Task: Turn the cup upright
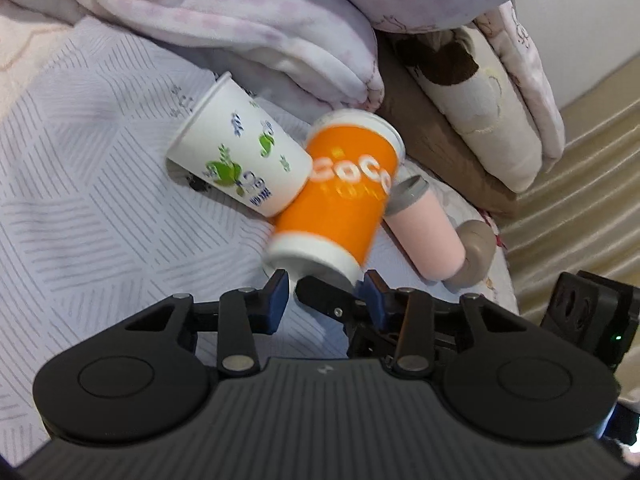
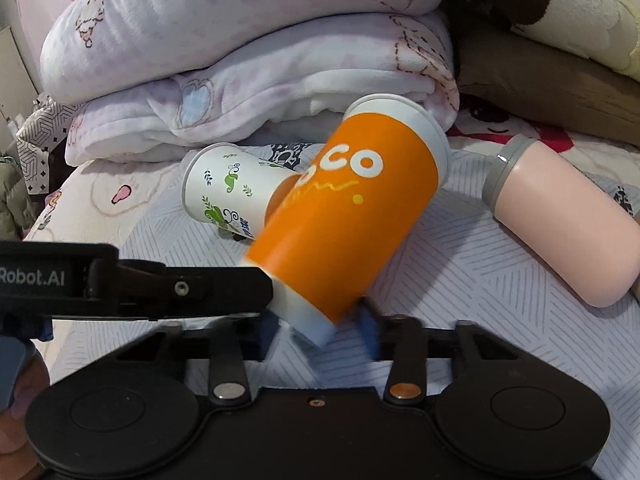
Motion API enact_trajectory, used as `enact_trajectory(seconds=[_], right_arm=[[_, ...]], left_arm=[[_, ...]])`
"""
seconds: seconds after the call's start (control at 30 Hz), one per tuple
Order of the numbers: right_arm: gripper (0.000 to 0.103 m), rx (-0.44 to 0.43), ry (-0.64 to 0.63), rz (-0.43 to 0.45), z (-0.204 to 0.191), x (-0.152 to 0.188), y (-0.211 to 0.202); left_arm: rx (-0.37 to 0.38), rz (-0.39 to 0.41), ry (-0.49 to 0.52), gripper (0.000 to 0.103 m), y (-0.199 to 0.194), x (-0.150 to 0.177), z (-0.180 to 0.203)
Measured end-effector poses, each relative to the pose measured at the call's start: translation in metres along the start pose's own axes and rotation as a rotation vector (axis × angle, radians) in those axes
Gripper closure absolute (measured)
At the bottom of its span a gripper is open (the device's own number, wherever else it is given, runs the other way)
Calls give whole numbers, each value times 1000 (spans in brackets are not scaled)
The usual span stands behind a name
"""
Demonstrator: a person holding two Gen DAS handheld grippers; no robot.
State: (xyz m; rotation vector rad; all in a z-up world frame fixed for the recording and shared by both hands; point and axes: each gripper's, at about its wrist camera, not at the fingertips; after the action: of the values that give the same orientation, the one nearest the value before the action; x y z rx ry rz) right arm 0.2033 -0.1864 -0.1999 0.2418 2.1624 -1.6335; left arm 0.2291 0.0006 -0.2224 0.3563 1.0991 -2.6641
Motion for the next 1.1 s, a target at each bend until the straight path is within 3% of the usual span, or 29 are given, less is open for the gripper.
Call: enact_trajectory(seconds=[0.13, 0.27, 0.3, 0.37, 0.4, 0.53, 0.63, 0.73, 0.87, 0.97, 1.1], right_arm=[[92, 3, -16, -13, -5, 4, -1], [92, -25, -45, -16, -8, 10, -10], [90, -28, -50, -12, -7, 11, -14], [67, -18, -46, 1, -3, 11, -22], [48, -22, -42, 5, -1, 9, -25], [31, -74, 9, 46, 10, -5, -36], [20, -119, 86, 10, 20, -22, -27], [20, -112, 140, 5, 23, -33, -15], [15, -156, 211, -12, 26, -39, -1], [15, -147, 257, -43, 26, -44, 14], [26, -173, 261, -35, 27, -41, 16]], left_arm=[[-7, -15, 16, 63, 1, 2, 7], [-56, 6, 66, 63, -11, 2, 16], [-70, 19, 75, 63, -16, 1, 17], [-82, 44, 78, 63, -25, -1, 16], [-84, 57, 76, 63, -28, -3, 15], [-118, 56, 43, 63, -26, -13, 5], [-79, 89, -16, 63, -30, -16, -6], [-37, 119, -73, 63, -38, -18, -18], [-91, 141, -63, 63, -43, -21, -19], [-45, 130, -90, 63, -42, -22, -26], [-57, 117, -69, 63, -41, -20, -22]])
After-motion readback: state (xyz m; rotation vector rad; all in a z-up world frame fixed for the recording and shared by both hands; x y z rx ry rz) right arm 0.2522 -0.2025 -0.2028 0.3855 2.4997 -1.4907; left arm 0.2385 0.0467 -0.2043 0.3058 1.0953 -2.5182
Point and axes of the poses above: each gripper's, at about its wrist camera, not at the fingertips, and y roughly the way its jaws point, z to its right, x to its underside, and after that the axes turned 11 degrees about -z, right-handed
